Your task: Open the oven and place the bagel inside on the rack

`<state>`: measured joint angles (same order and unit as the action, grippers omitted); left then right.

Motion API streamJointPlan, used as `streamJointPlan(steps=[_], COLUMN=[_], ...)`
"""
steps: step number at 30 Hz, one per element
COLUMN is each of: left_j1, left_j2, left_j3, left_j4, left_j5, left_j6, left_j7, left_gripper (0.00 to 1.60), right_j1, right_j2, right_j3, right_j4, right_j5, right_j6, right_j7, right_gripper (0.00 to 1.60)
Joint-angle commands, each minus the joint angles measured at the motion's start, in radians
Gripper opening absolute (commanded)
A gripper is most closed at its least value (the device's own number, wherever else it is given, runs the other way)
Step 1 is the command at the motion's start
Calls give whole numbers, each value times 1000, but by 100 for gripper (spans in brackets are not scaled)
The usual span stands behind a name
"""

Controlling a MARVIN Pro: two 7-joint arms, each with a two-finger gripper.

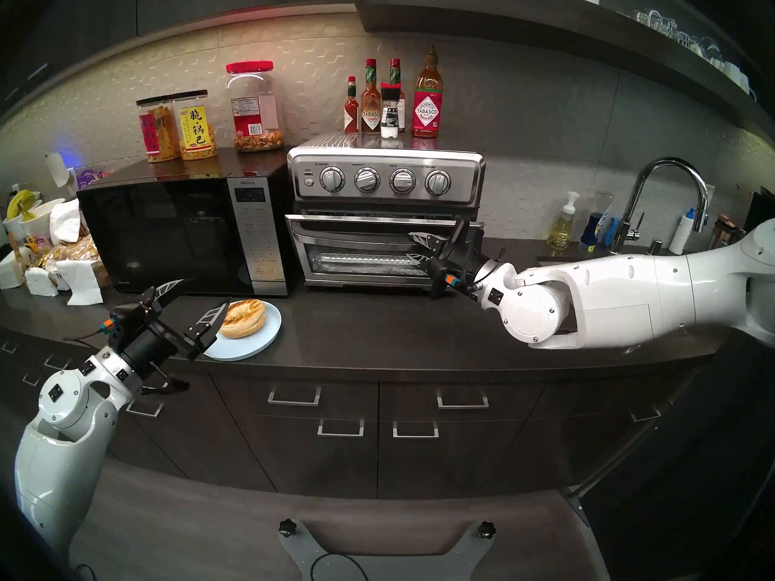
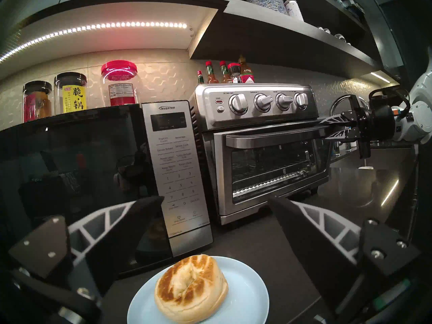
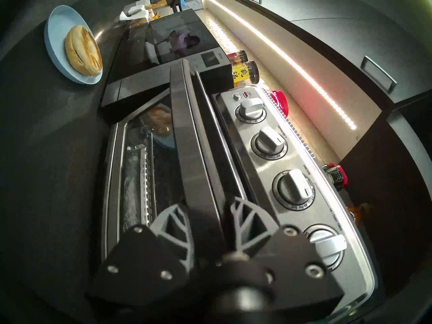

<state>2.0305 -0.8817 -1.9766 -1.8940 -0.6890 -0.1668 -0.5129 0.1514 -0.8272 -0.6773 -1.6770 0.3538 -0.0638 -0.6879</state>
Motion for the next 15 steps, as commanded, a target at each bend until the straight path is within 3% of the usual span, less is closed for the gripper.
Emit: streamJointPlan(steps=[1,3,9,15], left_j1=[-3,-3,-3,-3], left_j2=[0,0,0,0], left_j3=[-11,-11,-12,-12], left_j4=[-17,-17,-18,-18], left_j5=[-3,-3,-3,-3], left_j6=[-4,-4,-4,-4], left_j7=[2,2,2,2], left_gripper=[160,160,160,160], right_j1=[-39,-54,-123,-151], right_j2=[48,59,83,100], right_j3=[66,83,85,84], right_j4=[-57,-64,-80,-99], right_j5=[-39,-46,-113,-130], right_j6=[33,41,82,98], right_j7=[-122,-103,-165,-209], right_gripper=[0,0,0,0])
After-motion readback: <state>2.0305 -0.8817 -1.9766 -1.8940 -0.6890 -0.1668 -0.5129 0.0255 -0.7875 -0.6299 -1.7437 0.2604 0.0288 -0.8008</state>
